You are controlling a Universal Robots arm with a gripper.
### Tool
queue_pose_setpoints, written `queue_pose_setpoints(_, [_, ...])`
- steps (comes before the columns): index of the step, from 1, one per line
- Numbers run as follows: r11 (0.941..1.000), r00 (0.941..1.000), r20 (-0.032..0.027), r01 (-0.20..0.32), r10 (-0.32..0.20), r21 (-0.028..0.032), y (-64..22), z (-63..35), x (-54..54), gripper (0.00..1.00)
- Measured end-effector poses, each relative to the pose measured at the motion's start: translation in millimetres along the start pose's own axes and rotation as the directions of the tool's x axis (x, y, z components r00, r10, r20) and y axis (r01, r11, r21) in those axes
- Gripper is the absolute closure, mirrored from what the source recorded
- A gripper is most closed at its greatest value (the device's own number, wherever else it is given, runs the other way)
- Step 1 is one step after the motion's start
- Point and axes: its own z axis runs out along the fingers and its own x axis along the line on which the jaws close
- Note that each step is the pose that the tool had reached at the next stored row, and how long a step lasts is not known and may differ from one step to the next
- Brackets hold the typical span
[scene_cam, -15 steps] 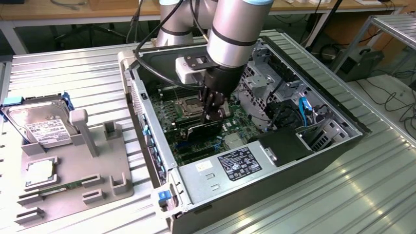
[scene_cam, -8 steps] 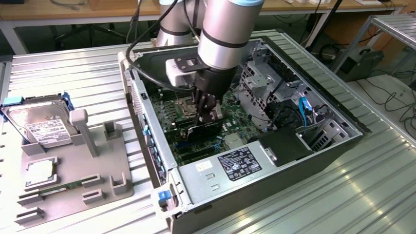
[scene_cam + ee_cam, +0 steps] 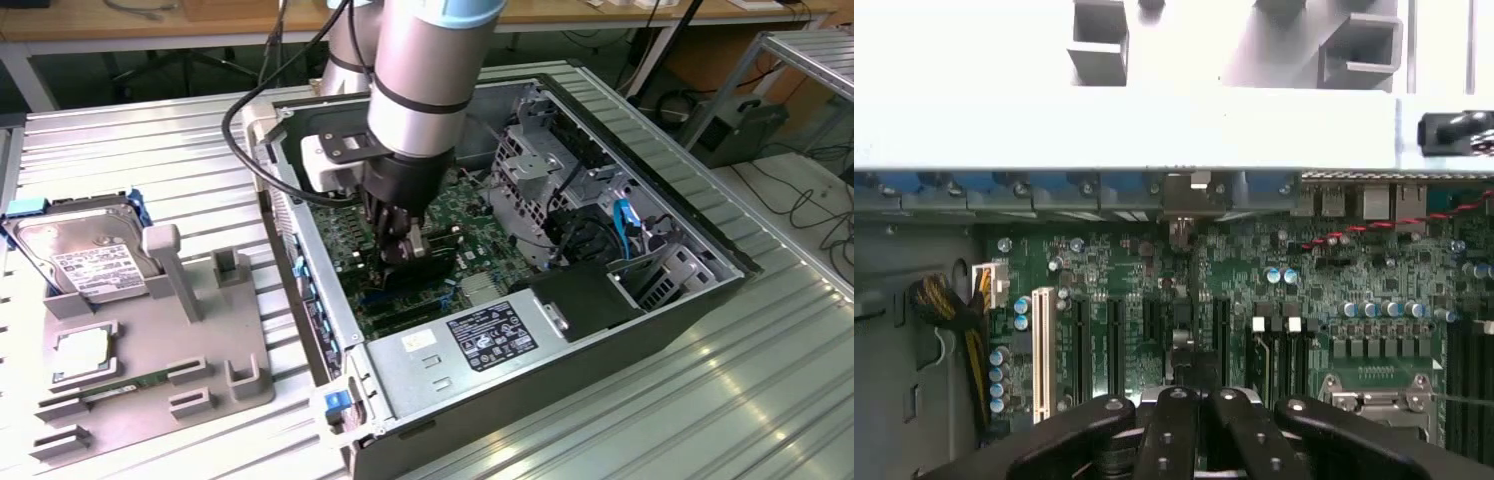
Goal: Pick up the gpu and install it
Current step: 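Press down on the gpu until it lock into place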
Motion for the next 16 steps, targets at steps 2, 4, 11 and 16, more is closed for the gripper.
queue_pose_setpoints(2, [1.0,1.0,-0.0002,0.0,0.0,-0.0001,0.5,2.5,0.1,0.89])
queue_pose_setpoints(4, [1.0,1.0,0.0008,0.0,0.0,0.0004,0.6,3.3,0.0,0.89])
queue_pose_setpoints(11, [1.0,1.0,0.001,0.0,0.0,-0.0018,-7.6,-9.4,-0.3,0.89])
queue_pose_setpoints(16, [0.9999,1.0,0.0008,0.0,0.0,-0.0145,-30.2,-12.0,-0.2,0.89])
